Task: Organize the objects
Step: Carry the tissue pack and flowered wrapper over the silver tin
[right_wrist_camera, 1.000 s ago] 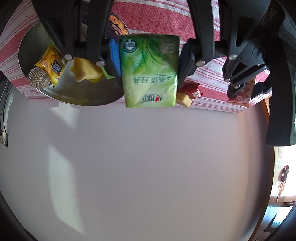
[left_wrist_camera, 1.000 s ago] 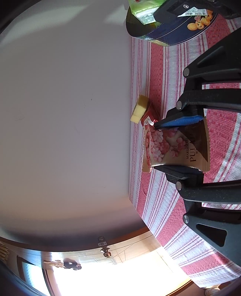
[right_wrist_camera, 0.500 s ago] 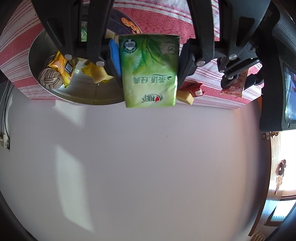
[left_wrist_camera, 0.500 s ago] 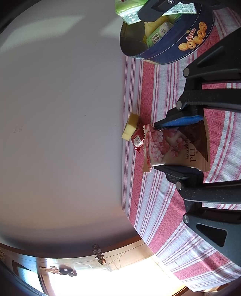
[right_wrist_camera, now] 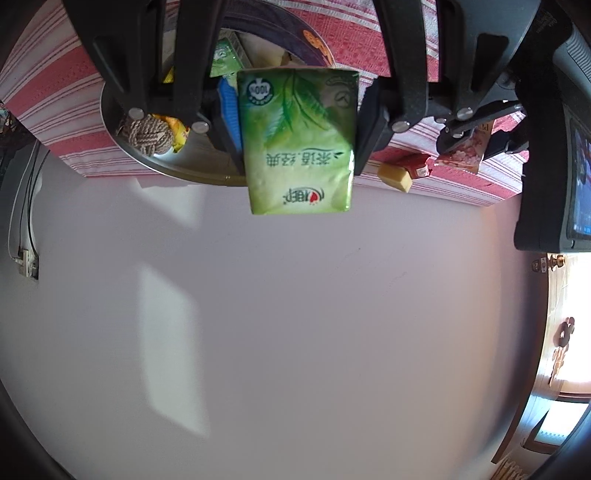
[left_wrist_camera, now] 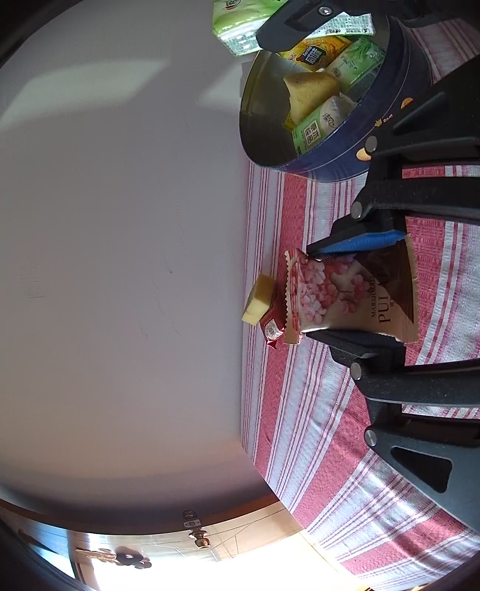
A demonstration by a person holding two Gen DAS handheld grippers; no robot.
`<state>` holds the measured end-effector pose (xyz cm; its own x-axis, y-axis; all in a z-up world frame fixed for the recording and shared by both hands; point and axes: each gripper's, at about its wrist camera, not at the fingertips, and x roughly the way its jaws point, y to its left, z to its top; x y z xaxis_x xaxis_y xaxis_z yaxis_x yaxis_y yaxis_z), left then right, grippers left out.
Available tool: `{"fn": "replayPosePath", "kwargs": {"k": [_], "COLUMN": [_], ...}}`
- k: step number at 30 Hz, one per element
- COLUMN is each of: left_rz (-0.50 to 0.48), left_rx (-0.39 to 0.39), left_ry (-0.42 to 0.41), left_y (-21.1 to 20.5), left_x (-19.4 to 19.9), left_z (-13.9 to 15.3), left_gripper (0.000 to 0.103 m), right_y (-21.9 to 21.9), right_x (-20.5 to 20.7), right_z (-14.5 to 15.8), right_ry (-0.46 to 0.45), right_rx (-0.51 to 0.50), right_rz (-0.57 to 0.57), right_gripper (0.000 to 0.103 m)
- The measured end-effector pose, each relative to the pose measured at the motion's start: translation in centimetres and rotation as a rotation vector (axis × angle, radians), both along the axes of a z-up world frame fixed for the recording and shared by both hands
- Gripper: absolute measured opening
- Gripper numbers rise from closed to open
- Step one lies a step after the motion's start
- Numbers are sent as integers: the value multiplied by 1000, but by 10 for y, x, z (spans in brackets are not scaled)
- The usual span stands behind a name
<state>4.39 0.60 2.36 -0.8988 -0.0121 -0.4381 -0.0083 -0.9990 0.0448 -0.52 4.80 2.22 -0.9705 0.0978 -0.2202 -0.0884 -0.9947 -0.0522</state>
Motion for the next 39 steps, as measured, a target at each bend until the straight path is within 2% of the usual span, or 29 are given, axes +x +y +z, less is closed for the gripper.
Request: {"fn": "replayPosePath", "kwargs": {"k": [14, 17, 27, 39], "left_rz": [-62, -80, -144, -193], "left_rx": [11, 12, 7, 23], "left_ry": [50, 61, 93, 91], "left_y": [25, 33, 62, 88], "left_x": [13, 14, 13, 8], "left_z": [20, 25, 34, 38], "left_gripper": [39, 39, 39, 39], "right_y": [5, 4, 35, 40], "right_x": [-24, -13, -22, -25], "right_z": [2, 2, 3, 3], "right_ry": [29, 27, 14, 10], "right_rx": [4, 4, -47, -39], "right_rz": [-45, -67, -167, -214], "right_gripper": [53, 53, 53, 53]}}
